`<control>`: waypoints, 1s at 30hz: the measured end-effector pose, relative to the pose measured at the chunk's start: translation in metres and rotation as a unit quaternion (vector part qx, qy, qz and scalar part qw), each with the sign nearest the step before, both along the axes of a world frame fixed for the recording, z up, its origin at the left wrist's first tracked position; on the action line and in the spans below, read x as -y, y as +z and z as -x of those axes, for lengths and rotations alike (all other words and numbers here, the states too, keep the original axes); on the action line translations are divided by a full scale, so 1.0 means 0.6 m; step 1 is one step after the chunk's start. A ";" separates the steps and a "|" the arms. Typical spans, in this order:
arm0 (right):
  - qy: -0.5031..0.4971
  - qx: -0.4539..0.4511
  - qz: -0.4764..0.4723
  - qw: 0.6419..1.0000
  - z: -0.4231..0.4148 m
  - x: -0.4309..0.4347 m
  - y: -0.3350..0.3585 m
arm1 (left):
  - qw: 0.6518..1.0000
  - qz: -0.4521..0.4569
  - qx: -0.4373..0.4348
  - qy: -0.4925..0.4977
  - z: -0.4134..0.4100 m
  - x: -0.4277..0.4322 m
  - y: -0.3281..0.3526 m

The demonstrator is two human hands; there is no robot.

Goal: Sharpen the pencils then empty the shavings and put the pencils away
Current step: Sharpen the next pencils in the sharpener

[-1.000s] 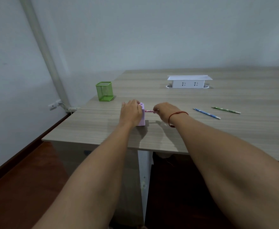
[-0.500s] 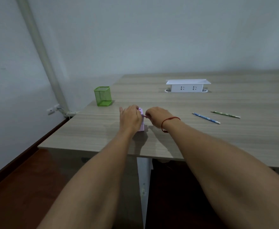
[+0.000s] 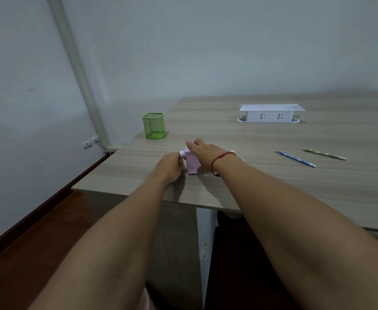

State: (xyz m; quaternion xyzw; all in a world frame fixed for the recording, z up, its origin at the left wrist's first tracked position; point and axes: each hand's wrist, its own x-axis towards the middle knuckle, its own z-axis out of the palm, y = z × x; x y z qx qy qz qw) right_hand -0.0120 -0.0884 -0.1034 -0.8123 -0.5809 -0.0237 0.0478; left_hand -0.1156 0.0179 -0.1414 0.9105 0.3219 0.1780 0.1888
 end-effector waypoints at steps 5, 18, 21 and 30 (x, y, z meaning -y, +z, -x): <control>-0.037 -0.005 -0.033 0.999 0.019 -0.015 -0.005 | 0.998 -0.041 -0.043 -0.006 0.004 -0.009 -0.010; -0.056 0.054 -0.077 0.994 0.024 -0.031 -0.025 | 0.962 -0.192 -0.153 -0.116 0.005 -0.054 0.010; -0.056 0.060 -0.067 0.994 0.026 -0.029 -0.020 | 0.950 -0.255 -0.148 -0.104 -0.007 -0.064 0.046; -0.073 0.053 -0.019 0.996 0.027 -0.033 -0.007 | 0.946 -0.311 -0.044 -0.085 0.018 -0.033 0.070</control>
